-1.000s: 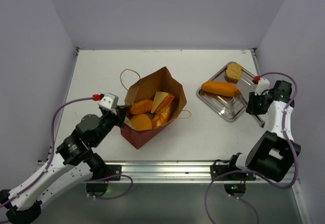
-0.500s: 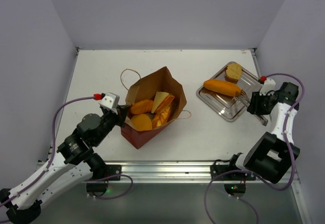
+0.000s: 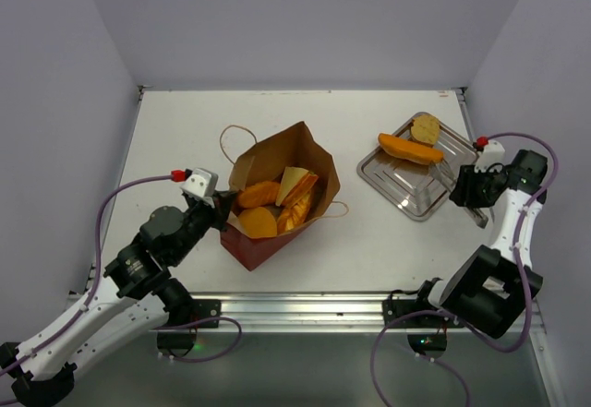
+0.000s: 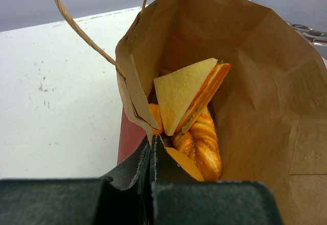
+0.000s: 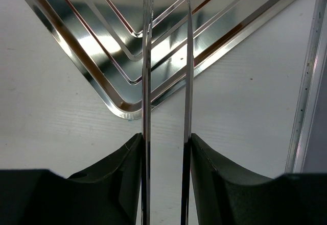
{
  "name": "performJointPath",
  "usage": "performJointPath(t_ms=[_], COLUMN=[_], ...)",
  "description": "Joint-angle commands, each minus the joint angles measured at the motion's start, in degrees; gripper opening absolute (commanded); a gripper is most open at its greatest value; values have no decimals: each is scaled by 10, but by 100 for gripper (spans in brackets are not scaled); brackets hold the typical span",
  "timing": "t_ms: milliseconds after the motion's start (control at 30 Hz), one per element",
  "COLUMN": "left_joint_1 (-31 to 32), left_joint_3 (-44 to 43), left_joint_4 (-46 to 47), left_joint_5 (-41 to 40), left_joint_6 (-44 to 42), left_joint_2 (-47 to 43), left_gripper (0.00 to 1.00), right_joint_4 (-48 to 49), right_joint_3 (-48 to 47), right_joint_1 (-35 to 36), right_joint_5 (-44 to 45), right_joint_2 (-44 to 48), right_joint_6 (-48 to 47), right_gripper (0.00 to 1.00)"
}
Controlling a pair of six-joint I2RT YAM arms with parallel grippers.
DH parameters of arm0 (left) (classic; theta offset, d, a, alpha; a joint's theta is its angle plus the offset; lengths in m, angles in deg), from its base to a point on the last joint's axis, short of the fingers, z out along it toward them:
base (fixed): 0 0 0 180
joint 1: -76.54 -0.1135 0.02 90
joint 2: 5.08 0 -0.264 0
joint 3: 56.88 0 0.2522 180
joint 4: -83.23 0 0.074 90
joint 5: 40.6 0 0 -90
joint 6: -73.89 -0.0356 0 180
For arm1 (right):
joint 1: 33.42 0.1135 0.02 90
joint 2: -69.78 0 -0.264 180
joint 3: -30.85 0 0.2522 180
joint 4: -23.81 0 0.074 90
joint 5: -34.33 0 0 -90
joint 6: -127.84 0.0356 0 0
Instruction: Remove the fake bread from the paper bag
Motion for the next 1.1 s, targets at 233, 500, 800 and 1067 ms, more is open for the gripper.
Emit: performJointPath(t_ms=[233,500,800,1067], left_joint_1=[2,2,1,-8], left_joint_3=[-10,-60,-118,-212], left_joint_4=[53,75,94,119], left_joint_5=[60,69,36,14], left_joint_6=[-53,-94,-157,-239], left_joint_2=[22,99,189,278], left_gripper=[0,0,0,0], right_joint_4=[-105,-292,-448,-345], right_joint_3=[-62,-140,-304,-364], right_joint_1=[-6,-5,2,141], right_joint_5=[-162,-263,-371,-366], right_joint_2=[95,148,136,140], right_joint_6=[-109,-258,-341,-179], right_gripper=[42,41,41,41])
